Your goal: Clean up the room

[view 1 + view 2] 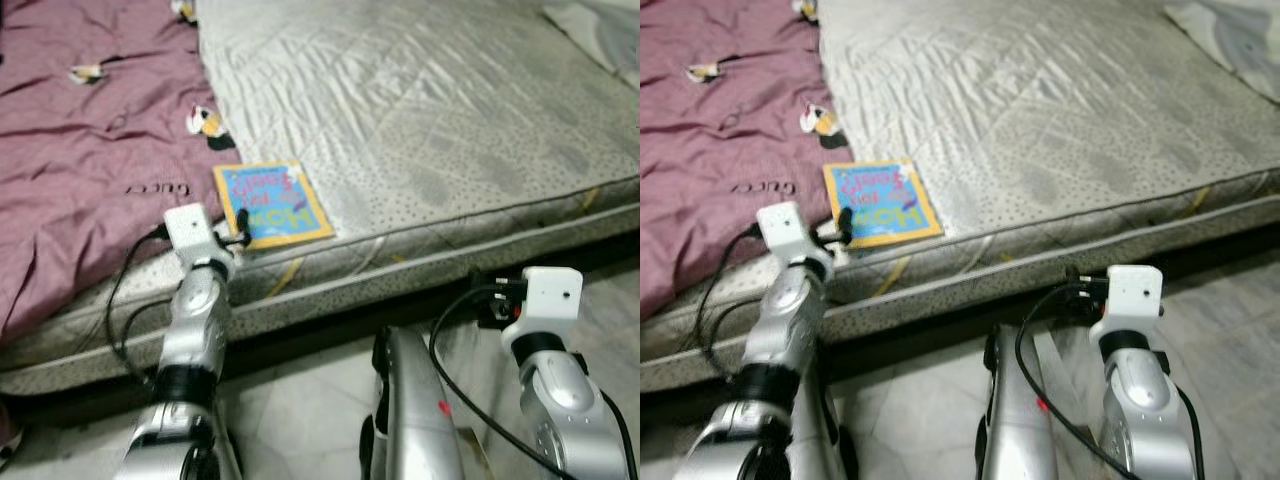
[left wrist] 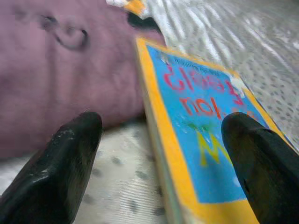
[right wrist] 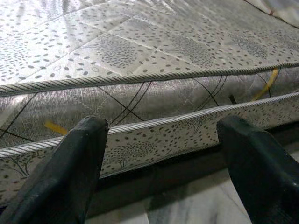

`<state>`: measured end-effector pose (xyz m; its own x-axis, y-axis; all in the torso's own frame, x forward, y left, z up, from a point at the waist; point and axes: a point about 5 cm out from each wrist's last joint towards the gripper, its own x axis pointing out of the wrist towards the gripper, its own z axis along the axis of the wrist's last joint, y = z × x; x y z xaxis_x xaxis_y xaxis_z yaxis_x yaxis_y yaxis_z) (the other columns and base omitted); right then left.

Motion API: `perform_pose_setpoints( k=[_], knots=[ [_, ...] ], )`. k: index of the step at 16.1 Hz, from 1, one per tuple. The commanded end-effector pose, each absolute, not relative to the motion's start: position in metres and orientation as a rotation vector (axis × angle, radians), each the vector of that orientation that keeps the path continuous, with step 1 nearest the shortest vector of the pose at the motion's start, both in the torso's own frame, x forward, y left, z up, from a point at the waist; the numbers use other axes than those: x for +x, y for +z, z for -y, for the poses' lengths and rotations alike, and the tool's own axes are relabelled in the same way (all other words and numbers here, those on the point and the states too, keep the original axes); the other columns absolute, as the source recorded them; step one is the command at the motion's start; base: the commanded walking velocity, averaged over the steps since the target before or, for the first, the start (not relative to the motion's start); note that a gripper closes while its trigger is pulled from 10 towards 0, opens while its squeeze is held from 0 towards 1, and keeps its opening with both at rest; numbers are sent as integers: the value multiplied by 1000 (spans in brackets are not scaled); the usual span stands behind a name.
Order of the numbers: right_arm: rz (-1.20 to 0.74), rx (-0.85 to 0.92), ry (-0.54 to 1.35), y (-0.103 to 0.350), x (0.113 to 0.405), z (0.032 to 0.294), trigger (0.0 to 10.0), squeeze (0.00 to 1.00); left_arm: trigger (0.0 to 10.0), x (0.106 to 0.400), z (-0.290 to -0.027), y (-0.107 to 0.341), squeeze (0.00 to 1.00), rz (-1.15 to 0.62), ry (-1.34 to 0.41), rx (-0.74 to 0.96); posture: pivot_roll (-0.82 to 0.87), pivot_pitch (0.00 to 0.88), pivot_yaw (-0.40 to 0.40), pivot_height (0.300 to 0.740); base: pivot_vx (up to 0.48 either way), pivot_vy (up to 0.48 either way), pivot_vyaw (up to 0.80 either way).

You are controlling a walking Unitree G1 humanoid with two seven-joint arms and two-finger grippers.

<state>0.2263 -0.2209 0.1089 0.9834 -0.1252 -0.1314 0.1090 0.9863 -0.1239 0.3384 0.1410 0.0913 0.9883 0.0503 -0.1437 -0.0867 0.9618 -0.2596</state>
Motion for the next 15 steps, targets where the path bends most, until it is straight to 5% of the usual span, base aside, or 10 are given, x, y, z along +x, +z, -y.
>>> perform_pose_setpoints(
  k=[1,9,11,12,13,15],
  knots=[
    [-109,-116,-94,119,228,218,10000,0,10000,338,-137,78,0,-214,64,-310,-187,147,-52,480,0,0,0],
    [-98,-77,-33,125,229,208,10000,0,10000,340,-136,55,0,-398,32,-429,-183,150,-46,480,0,0,0],
    [-73,-12,101,132,228,193,10000,0,706,344,-132,58,0,-395,1,-459,-184,150,-46,480,0,0,0],
    [-68,33,187,138,226,181,10000,0,8471,347,-129,62,0,-385,-16,-467,-185,149,-46,480,0,0,0],
    [-63,58,229,141,226,175,10000,0,10000,350,-126,67,0,-371,-51,-497,-186,148,-46,480,0,0,0],
    [-57,60,256,144,227,171,10000,0,10000,353,-117,70,0,-389,-152,-528,-187,148,-43,480,0,0,0]
  ],
)
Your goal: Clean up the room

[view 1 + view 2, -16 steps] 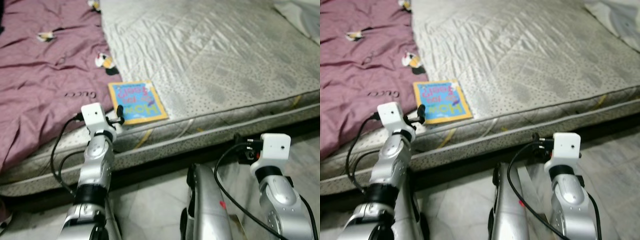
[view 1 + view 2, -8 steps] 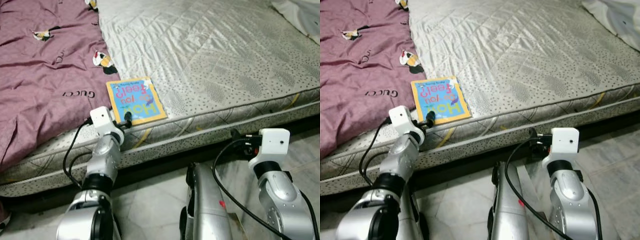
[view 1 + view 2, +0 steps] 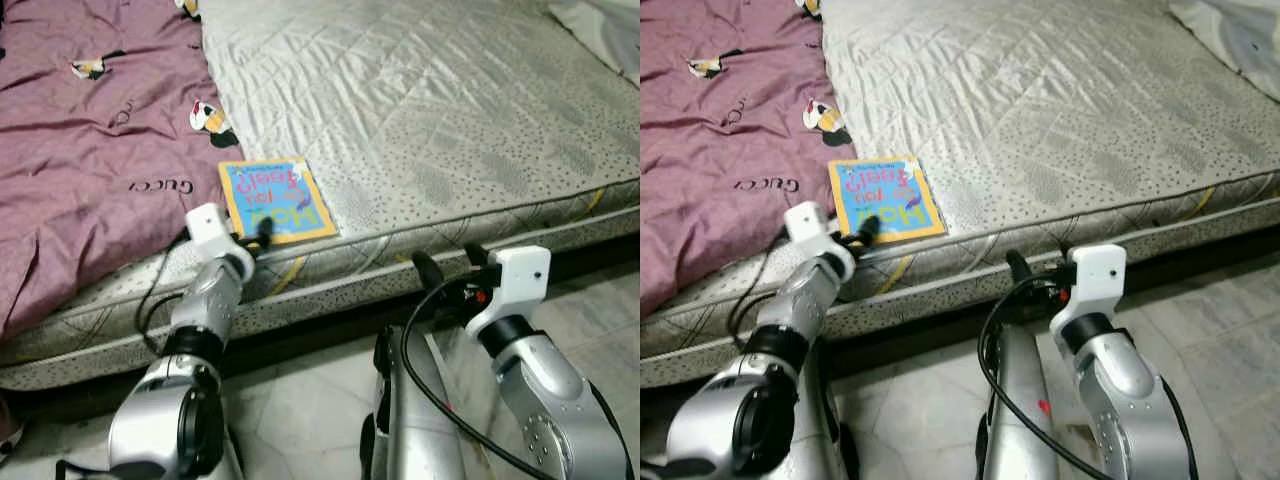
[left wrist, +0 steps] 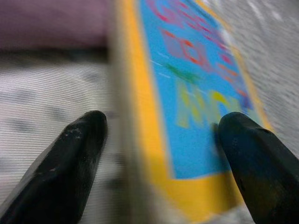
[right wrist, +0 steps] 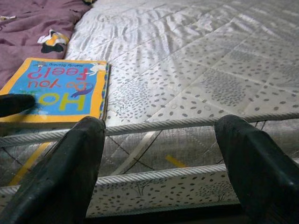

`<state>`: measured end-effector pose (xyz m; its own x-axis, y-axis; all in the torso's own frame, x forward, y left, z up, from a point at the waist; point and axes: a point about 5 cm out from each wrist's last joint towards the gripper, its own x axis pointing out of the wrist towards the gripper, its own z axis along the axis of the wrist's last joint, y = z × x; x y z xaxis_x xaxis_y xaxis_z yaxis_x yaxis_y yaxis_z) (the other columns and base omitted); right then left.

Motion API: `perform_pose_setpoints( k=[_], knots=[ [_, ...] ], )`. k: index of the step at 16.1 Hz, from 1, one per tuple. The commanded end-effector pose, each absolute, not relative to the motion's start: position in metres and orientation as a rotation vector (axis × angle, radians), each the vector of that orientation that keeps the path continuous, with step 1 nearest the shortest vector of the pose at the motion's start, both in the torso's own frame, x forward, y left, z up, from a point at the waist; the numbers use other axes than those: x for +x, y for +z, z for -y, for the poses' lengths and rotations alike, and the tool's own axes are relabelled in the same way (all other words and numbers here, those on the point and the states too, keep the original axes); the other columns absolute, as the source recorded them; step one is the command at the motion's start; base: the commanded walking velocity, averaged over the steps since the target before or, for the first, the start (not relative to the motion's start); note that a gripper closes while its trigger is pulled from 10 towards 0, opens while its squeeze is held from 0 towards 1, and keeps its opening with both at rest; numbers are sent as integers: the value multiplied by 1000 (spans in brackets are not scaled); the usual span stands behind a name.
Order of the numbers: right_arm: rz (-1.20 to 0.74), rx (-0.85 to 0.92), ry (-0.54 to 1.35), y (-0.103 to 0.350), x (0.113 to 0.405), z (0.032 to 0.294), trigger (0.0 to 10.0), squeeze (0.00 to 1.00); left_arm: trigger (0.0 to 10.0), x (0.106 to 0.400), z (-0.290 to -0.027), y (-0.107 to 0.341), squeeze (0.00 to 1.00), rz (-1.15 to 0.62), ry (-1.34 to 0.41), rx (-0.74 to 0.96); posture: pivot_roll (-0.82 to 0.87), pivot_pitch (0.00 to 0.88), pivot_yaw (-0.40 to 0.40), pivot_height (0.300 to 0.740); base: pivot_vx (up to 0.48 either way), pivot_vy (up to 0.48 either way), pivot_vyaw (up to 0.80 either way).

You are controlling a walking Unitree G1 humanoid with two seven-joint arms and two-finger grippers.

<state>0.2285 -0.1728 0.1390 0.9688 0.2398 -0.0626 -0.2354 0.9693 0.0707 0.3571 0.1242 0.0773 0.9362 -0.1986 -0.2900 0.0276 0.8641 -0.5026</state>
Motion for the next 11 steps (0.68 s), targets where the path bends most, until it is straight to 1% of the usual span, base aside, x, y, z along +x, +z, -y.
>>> perform_pose_setpoints(
  k=[1,3,4,5,7,9,11],
  knots=[
    [-57,62,258,145,227,171,10000,0,10000,354,-113,71,0,-402,-195,-529,-186,147,-42,480,0,0,0],
    [-61,62,261,145,228,171,10000,0,10000,354,-105,70,0,-436,-253,-501,-184,142,-38,480,0,0,0],
    [-62,61,261,146,228,171,10000,0,9059,351,-100,67,0,-465,-287,-497,-184,141,-36,480,0,0,0],
    [-60,62,263,146,229,171,10000,0,0,350,-98,65,0,-479,-302,-505,-183,138,-37,480,0,0,0],
    [-65,90,331,148,228,165,10000,0,0,349,-97,65,0,-476,-322,-513,-183,136,-36,480,0,0,0],
    [-74,175,501,153,220,147,10000,0,0,349,-100,63,0,-475,-305,-509,-175,125,-37,480,0,0,0],
    [-83,190,537,151,218,143,10000,0,0,345,-102,58,0,-482,-312,-498,-169,119,-36,480,0,0,0]
  ],
)
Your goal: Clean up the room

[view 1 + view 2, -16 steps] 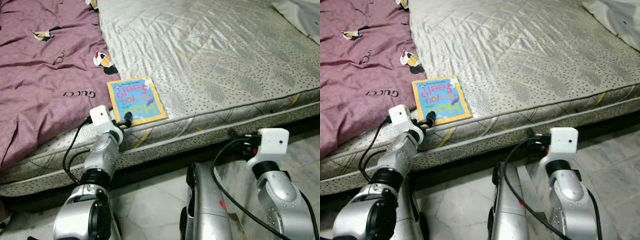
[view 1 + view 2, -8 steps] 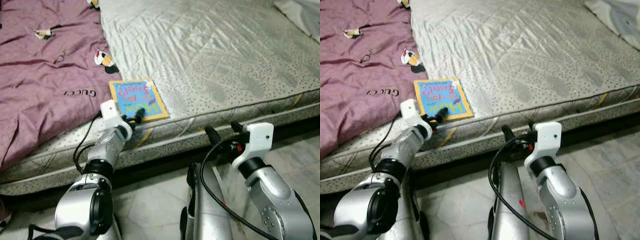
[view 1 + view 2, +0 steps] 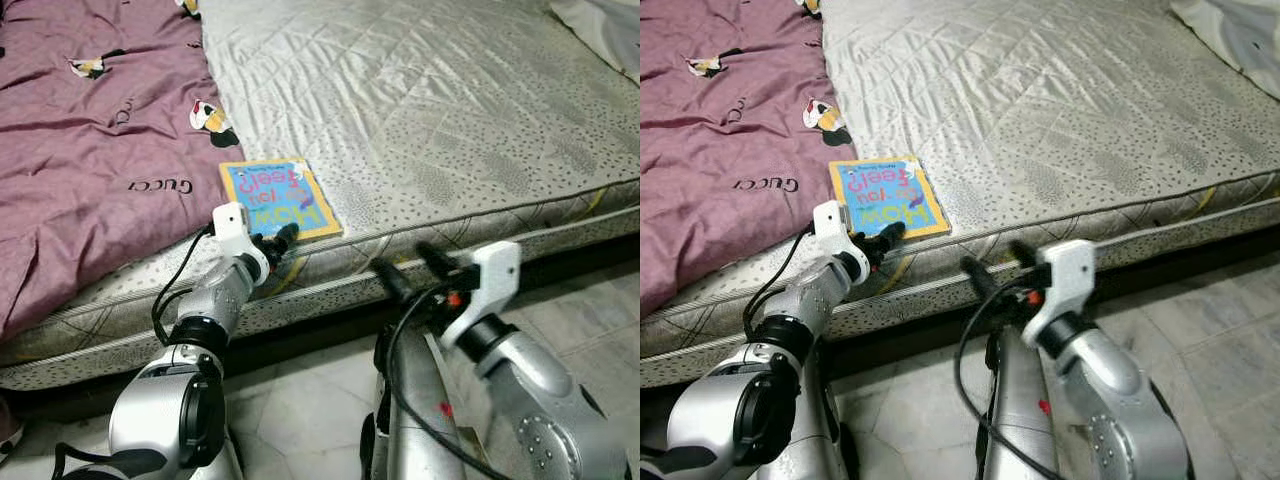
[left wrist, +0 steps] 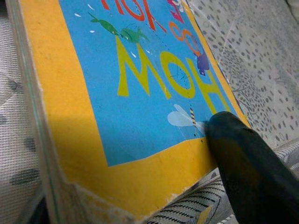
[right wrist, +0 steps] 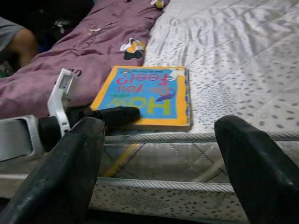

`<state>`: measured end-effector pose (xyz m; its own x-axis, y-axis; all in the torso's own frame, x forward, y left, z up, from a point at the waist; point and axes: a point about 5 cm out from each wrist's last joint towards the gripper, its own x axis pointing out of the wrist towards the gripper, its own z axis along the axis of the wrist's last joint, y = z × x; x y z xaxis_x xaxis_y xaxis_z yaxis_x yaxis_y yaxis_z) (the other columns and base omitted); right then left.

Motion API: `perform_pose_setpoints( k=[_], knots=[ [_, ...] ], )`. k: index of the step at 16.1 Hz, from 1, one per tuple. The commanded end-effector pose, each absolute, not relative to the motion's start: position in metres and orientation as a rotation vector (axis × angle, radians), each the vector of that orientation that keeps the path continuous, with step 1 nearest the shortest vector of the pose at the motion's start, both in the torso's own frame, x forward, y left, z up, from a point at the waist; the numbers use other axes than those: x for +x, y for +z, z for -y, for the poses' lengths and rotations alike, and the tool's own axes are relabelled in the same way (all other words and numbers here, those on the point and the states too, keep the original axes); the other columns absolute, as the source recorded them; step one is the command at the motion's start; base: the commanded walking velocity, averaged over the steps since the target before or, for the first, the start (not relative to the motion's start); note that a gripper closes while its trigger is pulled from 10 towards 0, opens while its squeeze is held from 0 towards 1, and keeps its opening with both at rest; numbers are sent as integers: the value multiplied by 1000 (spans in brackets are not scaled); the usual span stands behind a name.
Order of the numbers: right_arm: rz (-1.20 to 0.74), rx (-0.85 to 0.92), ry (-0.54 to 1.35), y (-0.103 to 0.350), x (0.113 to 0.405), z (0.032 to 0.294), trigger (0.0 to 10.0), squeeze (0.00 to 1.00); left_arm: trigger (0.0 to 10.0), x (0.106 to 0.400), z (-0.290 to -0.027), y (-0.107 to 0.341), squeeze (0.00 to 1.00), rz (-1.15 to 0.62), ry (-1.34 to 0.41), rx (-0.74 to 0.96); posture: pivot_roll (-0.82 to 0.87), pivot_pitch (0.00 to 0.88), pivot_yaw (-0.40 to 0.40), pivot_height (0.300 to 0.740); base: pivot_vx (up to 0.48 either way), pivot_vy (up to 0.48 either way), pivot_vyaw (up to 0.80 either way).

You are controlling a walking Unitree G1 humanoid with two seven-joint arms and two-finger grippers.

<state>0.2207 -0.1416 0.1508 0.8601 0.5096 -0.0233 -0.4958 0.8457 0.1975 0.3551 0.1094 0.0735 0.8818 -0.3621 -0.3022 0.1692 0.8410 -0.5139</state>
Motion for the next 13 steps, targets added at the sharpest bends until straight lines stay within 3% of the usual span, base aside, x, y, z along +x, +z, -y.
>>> perform_pose_setpoints(
  k=[1,7,8,10,11,13],
  knots=[
    [-85,191,526,149,220,144,10000,0,0,345,-106,57,0,-478,-293,-510,-163,113,-34,480,0,0,0],
    [-95,158,483,143,227,149,10000,0,0,354,-120,74,0,-370,-268,-553,-146,105,-27,480,0,0,0],
    [-94,159,480,142,227,148,10000,0,10000,356,-121,78,0,-344,-268,-548,-143,104,-27,480,0,0,0],
    [-95,154,477,141,227,148,10000,0,10000,357,-123,81,0,-318,-257,-599,-141,105,-27,480,0,0,0],
    [-95,151,474,140,228,147,10000,0,10000,357,-124,81,1000,-315,-247,-620,-140,106,-27,480,0,0,0],
    [-93,141,474,139,228,147,10000,0,10000,356,-126,78,1000,-328,-239,-644,-141,105,-26,480,0,0,0]
  ],
)
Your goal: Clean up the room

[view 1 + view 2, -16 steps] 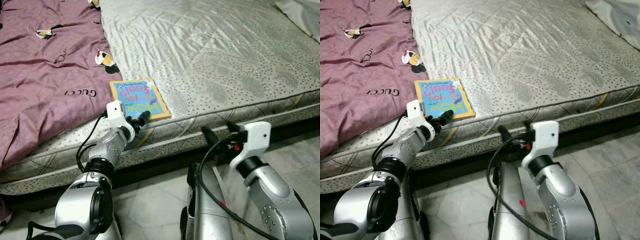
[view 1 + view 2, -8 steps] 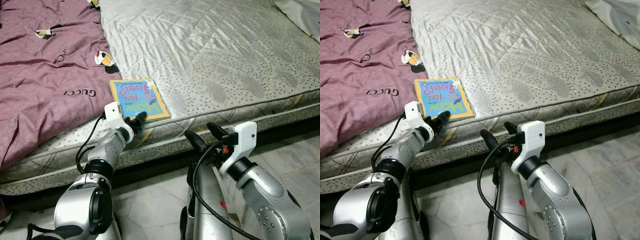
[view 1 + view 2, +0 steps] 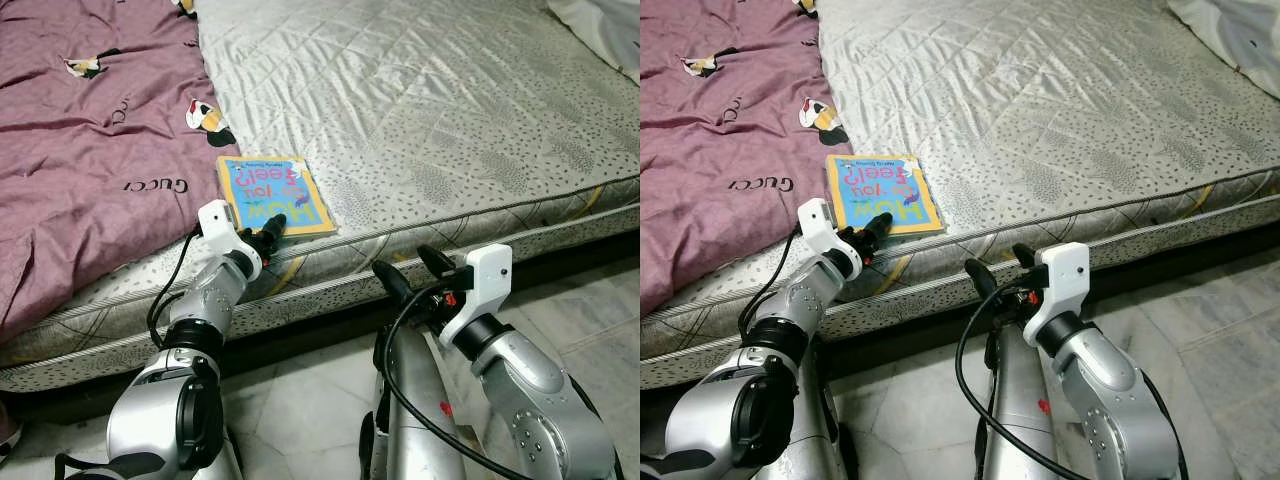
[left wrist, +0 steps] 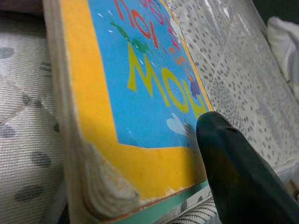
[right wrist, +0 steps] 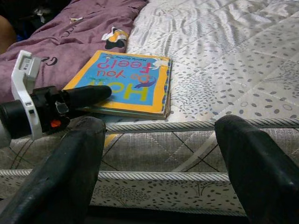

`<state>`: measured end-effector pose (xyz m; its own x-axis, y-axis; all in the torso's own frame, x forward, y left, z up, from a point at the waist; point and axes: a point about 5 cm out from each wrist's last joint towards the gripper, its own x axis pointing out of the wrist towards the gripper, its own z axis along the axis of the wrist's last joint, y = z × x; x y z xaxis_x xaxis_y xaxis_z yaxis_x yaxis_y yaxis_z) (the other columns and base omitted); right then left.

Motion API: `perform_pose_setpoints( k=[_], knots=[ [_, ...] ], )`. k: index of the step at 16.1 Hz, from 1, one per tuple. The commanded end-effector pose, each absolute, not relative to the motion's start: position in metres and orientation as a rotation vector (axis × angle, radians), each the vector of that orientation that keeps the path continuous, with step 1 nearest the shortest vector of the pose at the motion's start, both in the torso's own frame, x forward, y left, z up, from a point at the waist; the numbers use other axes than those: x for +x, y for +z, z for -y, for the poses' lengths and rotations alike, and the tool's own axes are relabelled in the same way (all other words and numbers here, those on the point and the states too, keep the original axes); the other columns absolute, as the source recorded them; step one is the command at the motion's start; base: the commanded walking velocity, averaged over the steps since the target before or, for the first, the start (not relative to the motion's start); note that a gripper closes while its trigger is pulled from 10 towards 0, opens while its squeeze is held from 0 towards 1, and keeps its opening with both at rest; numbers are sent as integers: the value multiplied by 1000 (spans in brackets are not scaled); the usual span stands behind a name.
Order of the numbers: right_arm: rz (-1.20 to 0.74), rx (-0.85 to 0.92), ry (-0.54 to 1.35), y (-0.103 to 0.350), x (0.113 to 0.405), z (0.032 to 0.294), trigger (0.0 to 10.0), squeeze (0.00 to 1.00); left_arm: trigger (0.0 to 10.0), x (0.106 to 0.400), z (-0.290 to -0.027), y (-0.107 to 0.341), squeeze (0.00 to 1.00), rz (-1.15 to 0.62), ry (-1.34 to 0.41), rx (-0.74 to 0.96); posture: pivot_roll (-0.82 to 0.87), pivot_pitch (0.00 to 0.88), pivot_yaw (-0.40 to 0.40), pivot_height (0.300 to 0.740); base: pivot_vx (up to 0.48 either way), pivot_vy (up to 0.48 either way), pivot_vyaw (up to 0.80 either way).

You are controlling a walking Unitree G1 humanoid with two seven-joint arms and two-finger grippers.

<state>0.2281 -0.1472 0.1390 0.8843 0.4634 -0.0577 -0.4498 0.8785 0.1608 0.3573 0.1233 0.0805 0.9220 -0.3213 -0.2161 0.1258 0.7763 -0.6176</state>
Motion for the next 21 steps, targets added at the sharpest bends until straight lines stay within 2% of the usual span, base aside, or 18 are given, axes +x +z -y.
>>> perform_pose_setpoints(
  k=[1,2,3,4,13,17,21],
  knots=[
    [-92,138,474,139,228,147,10000,0,10000,355,-127,77,792,-331,-242,-631,-142,105,-25,480,0,0,0],
    [-92,137,471,138,228,147,10000,0,10000,355,-128,77,0,-331,-234,-637,-142,105,-25,480,0,0,0],
    [-92,136,468,138,228,148,10000,0,8039,355,-130,76,0,-326,-223,-653,-142,106,-24,480,0,0,0],
    [-92,134,466,138,228,148,10000,0,0,355,-132,76,0,-324,-222,-660,-144,106,-23,480,0,0,0],
    [-83,132,467,136,231,147,10000,0,0,357,-138,83,0,-272,-237,-696,-132,97,-25,480,0,0,0],
    [-83,133,475,134,234,147,10000,0,0,359,-131,93,0,-222,-266,-672,-121,85,-23,480,0,0,0],
    [-72,138,473,132,241,142,10000,0,0,360,-114,120,0,-63,-331,-569,-89,55,-14,480,0,0,0]
  ],
)
